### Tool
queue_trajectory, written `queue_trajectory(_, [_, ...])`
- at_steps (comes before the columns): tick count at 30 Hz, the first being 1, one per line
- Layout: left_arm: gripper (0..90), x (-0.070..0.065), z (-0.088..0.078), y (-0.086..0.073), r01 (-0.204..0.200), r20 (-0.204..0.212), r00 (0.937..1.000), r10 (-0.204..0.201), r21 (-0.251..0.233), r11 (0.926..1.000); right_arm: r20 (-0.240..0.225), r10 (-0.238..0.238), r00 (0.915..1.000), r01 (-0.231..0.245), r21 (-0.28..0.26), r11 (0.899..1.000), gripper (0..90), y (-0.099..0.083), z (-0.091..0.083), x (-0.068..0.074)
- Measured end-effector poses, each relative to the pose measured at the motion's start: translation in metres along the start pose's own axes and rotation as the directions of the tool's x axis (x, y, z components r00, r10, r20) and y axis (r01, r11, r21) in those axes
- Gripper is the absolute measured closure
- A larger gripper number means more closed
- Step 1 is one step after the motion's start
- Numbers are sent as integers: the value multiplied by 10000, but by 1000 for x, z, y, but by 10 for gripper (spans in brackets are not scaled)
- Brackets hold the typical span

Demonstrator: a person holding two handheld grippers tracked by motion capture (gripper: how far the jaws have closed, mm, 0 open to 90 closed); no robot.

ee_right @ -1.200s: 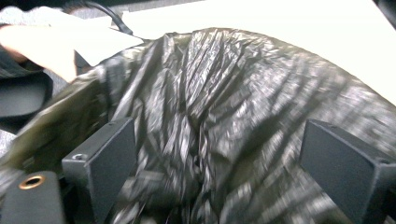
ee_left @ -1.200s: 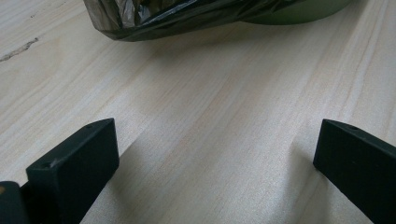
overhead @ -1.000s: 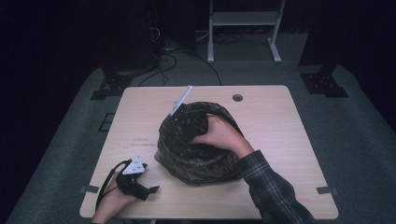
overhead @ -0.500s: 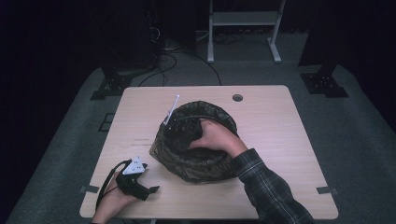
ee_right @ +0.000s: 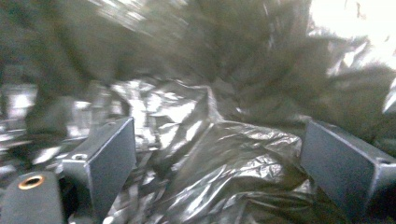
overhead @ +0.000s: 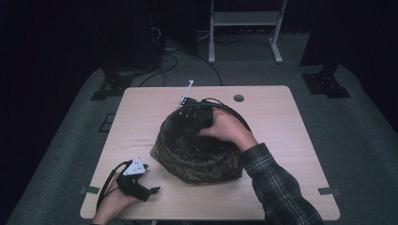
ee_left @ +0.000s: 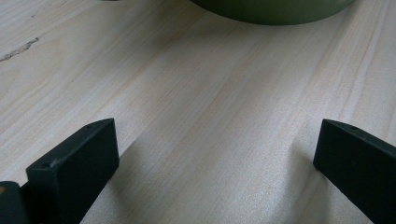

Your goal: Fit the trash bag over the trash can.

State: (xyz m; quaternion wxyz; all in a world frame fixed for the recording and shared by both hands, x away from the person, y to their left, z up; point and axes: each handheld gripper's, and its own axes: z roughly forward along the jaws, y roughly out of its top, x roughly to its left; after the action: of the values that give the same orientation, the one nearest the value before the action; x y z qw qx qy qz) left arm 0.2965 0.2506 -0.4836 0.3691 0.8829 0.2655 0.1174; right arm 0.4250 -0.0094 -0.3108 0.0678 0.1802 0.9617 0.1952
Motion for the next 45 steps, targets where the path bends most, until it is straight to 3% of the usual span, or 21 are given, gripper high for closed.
queue_trajectory(2, [0,0,0,0,2,0,10000,-2,0,10000,-64,164,9998,-162,288,9995,101,0,8,0])
queue_trajectory(6, [0,0,0,0,-1,-2,10000,1,0,10000,-148,-87,9999,97,679,9976,101,1,22,4])
queue_trajectory(9, [0,0,0,0,-2,-2,10000,2,0,10000,-213,-200,9996,213,621,9978,101,1,24,5])
queue_trajectory(14, [0,0,0,0,-2,-4,10000,2,0,10000,-320,-6,9995,-4,-315,9995,100,0,5,4])
queue_trajectory(19, [0,0,0,0,1,-2,10000,-1,-2,10000,-401,-42,9992,-11,-1311,9914,100,-6,-16,4])
queue_trajectory(24, [0,0,0,0,6,18,10000,-6,-4,10000,-572,-4,9984,-125,-2247,9744,100,-19,-38,5])
queue_trajectory(31, [0,0,0,0,4,23,10000,-4,-9,10000,-471,318,9984,-457,-3322,9421,100,-55,-65,1])
queue_trajectory(36, [0,0,0,0,-1,9,10000,1,-6,10000,-652,695,9954,-893,-3847,9187,100,-82,-80,1])
queue_trajectory(39, [0,0,0,0,1,19,10000,-1,-8,10000,-577,840,9948,-1006,-4259,8992,100,-97,-90,5])
queue_trajectory(45, [0,1,0,0,-14,36,10000,14,-1,10000,-580,1032,9930,-1183,-4591,8805,99,-126,-104,11])
